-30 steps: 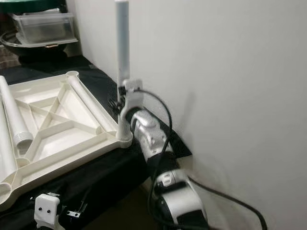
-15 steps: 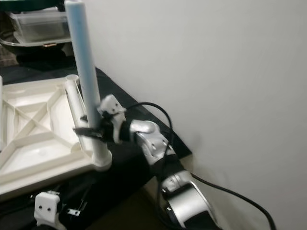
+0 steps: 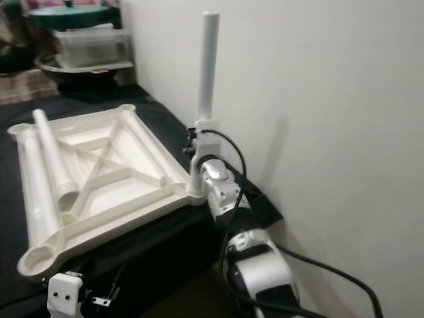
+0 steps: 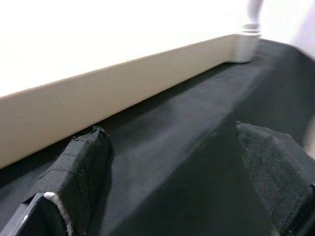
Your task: Building children table
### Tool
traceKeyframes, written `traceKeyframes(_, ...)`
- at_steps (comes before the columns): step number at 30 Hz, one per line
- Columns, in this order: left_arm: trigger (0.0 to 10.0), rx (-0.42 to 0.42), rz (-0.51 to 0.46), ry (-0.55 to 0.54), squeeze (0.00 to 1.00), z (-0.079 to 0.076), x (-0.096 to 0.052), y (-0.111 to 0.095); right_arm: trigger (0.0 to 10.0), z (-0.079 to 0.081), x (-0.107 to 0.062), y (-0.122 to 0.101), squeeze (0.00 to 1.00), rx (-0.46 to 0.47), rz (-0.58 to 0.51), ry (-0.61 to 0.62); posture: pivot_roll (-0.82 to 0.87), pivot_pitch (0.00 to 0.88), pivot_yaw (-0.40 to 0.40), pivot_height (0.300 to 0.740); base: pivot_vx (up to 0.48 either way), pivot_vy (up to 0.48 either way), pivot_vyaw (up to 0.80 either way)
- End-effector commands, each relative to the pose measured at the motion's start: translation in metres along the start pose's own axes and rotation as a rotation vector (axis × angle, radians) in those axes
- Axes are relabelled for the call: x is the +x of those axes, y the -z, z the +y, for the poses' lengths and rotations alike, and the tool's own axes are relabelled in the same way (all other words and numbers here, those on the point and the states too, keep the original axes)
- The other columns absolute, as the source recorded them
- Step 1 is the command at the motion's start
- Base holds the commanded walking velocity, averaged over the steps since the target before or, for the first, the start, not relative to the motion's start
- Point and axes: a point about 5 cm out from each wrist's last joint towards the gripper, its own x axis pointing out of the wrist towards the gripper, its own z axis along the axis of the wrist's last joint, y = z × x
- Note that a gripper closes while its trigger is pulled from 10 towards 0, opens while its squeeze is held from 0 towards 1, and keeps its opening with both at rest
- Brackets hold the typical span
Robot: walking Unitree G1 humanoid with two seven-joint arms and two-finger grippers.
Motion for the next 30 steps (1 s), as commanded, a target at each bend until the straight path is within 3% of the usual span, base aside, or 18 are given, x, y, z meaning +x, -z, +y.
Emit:
traceKeyframes(1,10.0,-0.014,0.039,0.000,0.00,-0.001,-0.003,0.007,10.0,0.006,-0.001,0.012,0.76,0.010,0.049,-0.047,0.14,0.000,-0.109,0.740,0.000,0.000,0.00)
traceKeyframes(2,10.0,-0.014,0.039,0.002,0.00,-0.001,-0.003,0.007,10.0,0.012,0.000,0.002,1.00,0.037,0.007,-0.107,0.14,0.000,-0.109,0.740,0.000,0.000,0.00)
traceKeyframes(3,10.0,-0.014,0.039,0.004,0.00,-0.001,-0.003,0.008,10.0,0.023,0.001,-0.012,0.00,0.075,-0.045,-0.283,0.14,0.000,-0.113,0.740,0.000,0.000,0.00)
traceKeyframes(5,10.0,-0.014,0.039,0.004,0.00,-0.001,-0.003,0.008,10.0,0.023,0.001,-0.012,0.00,0.075,-0.045,-0.283,0.14,0.000,-0.113,0.740,0.000,0.000,0.00)
traceKeyframes(6,10.0,-0.014,0.039,0.004,0.00,-0.001,-0.003,0.008,10.0,0.031,-0.001,-0.024,0.00,0.094,-0.086,-0.429,0.14,0.000,-0.113,0.740,0.000,0.000,0.00)
traceKeyframes(11,10.0,-0.015,0.039,0.004,0.00,-0.001,-0.003,0.008,10.0,0.039,-0.005,-0.034,0.00,0.099,-0.123,-0.598,0.14,0.000,-0.113,0.740,0.000,0.000,0.00)
traceKeyframes(12,10.0,-0.015,0.038,0.003,0.00,-0.001,-0.003,0.008,10.0,0.040,-0.019,-0.030,0.00,0.012,-0.134,-0.806,0.15,0.000,-0.118,0.740,0.000,0.000,0.00)
traceKeyframes(13,10.0,-0.016,0.037,0.001,0.00,-0.001,-0.002,0.008,5.2,0.041,-0.032,-0.019,0.00,-0.042,-0.092,-0.977,0.15,0.000,-0.121,0.740,0.000,0.000,0.00)
traceKeyframes(14,10.0,-0.016,0.037,0.001,0.00,-0.001,-0.002,0.008,5.2,0.041,-0.032,-0.019,0.00,-0.042,-0.092,-0.977,0.15,0.000,-0.121,0.740,0.000,0.000,0.00)
traceKeyframes(15,10.0,-0.016,0.035,-0.002,0.00,-0.001,-0.002,0.008,0.0,0.041,-0.039,-0.001,0.00,-0.090,-0.019,-1.072,0.16,0.000,-0.126,0.740,0.000,0.000,0.00)
traceKeyframes(16,10.0,-0.016,0.035,-0.004,0.00,-0.002,-0.002,0.008,0.0,0.040,-0.043,0.011,0.00,-0.115,0.034,-1.113,0.16,0.000,-0.126,0.740,0.000,0.000,0.00)
traceKeyframes(20,10.0,-0.015,0.033,-0.011,0.00,-0.001,-0.002,0.008,0.0,0.036,-0.027,0.030,0.00,-0.121,0.140,-0.894,0.16,0.000,-0.124,0.740,0.000,0.000,0.00)
traceKeyframes(22,10.0,-0.015,0.034,-0.011,0.00,-0.001,-0.002,0.008,0.0,0.025,-0.010,0.033,0.00,-0.110,0.169,-0.599,0.16,0.000,-0.124,0.740,0.000,0.000,0.00)
traceKeyframes(23,10.0,-0.015,0.034,-0.011,0.00,-0.001,-0.002,0.008,0.0,0.025,-0.010,0.033,0.00,-0.110,0.169,-0.599,0.16,0.000,-0.124,0.740,0.000,0.000,0.00)
traceKeyframes(25,10.0,-0.013,0.036,-0.005,0.00,0.000,-0.003,0.008,0.0,-0.003,0.001,0.032,0.00,-0.082,0.172,-0.183,0.15,0.000,-0.114,0.740,0.000,0.000,0.00)
traceKeyframes(26,10.0,-0.013,0.036,-0.005,0.00,0.000,-0.003,0.008,0.0,-0.003,0.001,0.032,0.00,-0.082,0.172,-0.183,0.15,0.000,-0.114,0.740,0.000,0.000,0.00)
traceKeyframes(28,10.0,-0.012,0.037,-0.001,0.00,0.000,-0.003,0.008,0.0,-0.026,0.000,0.032,0.00,-0.051,0.169,0.088,0.15,0.000,-0.111,0.740,0.000,0.000,0.00)
traceKeyframes(30,10.0,-0.012,0.037,-0.001,0.00,0.000,-0.004,0.007,0.0,-0.034,-0.003,0.034,0.00,-0.035,0.170,0.164,0.15,0.000,-0.110,0.740,0.000,0.000,0.00)
